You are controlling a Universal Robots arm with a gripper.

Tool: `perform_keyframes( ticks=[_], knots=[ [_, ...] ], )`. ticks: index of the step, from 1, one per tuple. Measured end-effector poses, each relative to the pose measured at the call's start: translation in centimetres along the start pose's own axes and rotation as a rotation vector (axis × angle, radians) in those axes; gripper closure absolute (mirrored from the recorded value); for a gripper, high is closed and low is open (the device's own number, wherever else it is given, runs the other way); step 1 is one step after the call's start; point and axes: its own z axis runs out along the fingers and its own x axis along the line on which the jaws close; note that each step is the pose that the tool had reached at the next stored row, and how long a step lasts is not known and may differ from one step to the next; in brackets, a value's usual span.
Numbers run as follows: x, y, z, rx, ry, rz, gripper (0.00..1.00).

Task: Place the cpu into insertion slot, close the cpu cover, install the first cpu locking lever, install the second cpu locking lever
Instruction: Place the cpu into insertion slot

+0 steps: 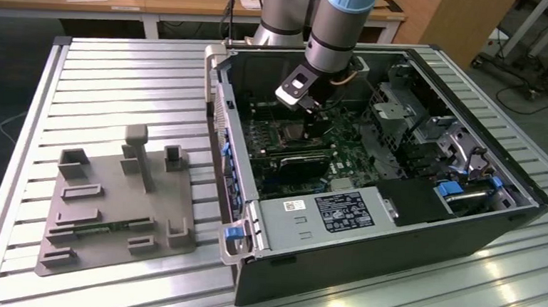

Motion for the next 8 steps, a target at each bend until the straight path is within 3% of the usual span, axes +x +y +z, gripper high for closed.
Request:
perform_keyframes(
  ticks=[3, 8],
  knots=[
    [0.01, -0.01, -0.23, -0.0002, 0.0001, 0.000, 0.27],
    [0.02, -0.05, -1.34, 0.0012, -0.0002, 0.000, 0.27]
  ],
)
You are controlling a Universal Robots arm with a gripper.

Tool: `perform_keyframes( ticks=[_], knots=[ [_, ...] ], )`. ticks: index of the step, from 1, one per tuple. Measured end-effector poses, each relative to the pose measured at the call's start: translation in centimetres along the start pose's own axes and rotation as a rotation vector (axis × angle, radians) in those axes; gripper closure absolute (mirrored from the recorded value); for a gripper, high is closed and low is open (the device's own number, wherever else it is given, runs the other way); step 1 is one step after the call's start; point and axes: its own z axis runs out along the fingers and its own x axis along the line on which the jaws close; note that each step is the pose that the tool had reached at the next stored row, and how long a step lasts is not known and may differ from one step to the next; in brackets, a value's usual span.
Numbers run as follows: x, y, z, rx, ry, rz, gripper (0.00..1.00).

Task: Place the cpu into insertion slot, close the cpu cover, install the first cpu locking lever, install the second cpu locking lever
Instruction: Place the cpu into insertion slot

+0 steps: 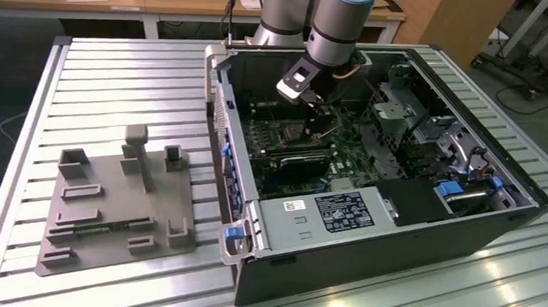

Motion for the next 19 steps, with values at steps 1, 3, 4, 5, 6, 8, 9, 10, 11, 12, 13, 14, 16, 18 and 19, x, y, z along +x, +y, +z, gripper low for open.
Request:
perform_keyframes(
  ticks=[1, 3, 4, 5, 6, 8, 9, 10, 11, 12, 13, 14, 16, 18, 19],
  knots=[
    [0.01, 0.01, -0.02, -0.0001, 0.0002, 0.000, 0.27],
    [0.00, 0.01, -0.02, -0.0002, 0.0021, 0.000, 0.27],
    [0.00, 0.01, 0.00, -0.0004, 0.0042, -0.002, 0.27],
    [0.01, 0.01, 0.03, -0.0005, 0.0059, -0.004, 0.27],
    [0.00, 0.01, 0.07, -0.0005, 0.0077, -0.006, 0.27],
    [0.00, 0.01, 0.20, -0.0006, 0.0091, -0.008, 0.27],
    [0.00, 0.02, 0.27, -0.0005, 0.0092, -0.008, 0.27],
    [0.00, 0.02, 0.35, -0.0006, 0.0093, -0.008, 0.27],
    [0.00, 0.02, 0.40, -0.0006, 0.0093, -0.008, 0.27],
    [-0.01, 0.02, 0.42, -0.0005, 0.0091, -0.011, 0.27],
    [-0.01, 0.02, 0.41, -0.0003, 0.0088, -0.015, 0.27],
    [-0.01, 0.02, 0.42, -0.0003, 0.0089, -0.017, 0.27],
    [0.00, 0.03, 0.43, -0.0004, 0.0090, -0.017, 0.27],
    [0.00, 0.03, 0.43, -0.0003, 0.0090, -0.017, 0.27],
    [0.00, 0.03, 0.43, -0.0004, 0.0091, -0.017, 0.27]
  ],
)
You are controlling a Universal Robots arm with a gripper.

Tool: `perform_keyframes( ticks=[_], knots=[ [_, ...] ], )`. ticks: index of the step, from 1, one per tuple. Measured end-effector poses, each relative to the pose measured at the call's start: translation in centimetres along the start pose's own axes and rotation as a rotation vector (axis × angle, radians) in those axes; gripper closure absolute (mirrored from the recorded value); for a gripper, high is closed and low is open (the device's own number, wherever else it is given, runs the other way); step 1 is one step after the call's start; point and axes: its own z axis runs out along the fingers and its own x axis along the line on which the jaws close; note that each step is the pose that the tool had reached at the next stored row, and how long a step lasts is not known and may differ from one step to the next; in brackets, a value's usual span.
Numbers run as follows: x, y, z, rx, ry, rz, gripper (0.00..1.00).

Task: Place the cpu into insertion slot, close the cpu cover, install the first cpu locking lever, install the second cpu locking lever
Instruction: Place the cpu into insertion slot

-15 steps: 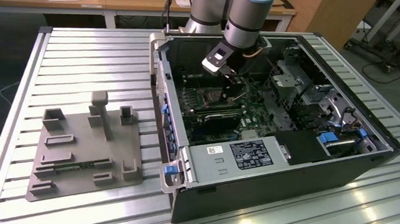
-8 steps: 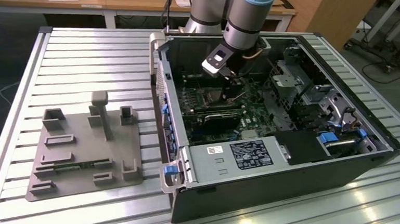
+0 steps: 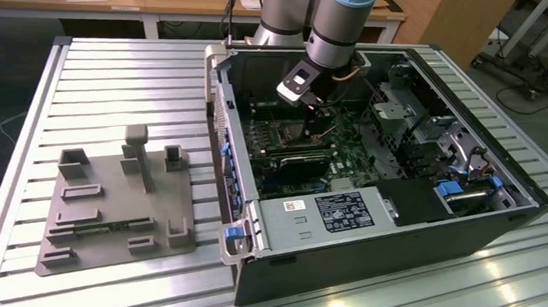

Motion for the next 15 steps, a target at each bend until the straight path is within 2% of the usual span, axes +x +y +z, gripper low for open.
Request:
perform_keyframes(
  ticks=[15],
  knots=[
    [-0.03, 0.00, 0.19, 0.0002, -0.0003, -0.006, 0.27]
  ],
)
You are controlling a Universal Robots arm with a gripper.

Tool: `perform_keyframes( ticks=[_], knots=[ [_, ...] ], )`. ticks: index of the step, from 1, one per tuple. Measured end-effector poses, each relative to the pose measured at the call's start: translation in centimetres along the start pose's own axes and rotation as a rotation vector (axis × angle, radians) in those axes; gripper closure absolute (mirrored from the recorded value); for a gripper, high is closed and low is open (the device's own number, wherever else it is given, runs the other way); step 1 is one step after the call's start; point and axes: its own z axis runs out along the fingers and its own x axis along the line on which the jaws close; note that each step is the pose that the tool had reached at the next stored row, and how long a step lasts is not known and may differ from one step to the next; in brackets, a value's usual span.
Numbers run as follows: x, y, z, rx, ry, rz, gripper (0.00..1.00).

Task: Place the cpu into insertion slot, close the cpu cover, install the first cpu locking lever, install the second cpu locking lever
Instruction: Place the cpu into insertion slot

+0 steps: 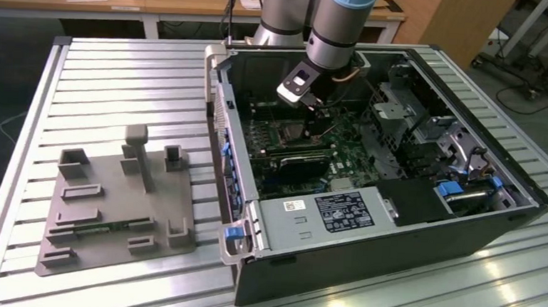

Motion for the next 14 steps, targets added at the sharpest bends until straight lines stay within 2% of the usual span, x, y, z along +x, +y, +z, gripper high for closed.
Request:
perform_keyframes(
  ticks=[9, 14],
  knots=[
    [-0.02, 0.02, 0.46, 0.0000, 0.0004, 0.000, 0.27],
    [-0.02, 0.03, 0.65, -0.0007, 0.0077, 0.000, 0.27]
  ],
)
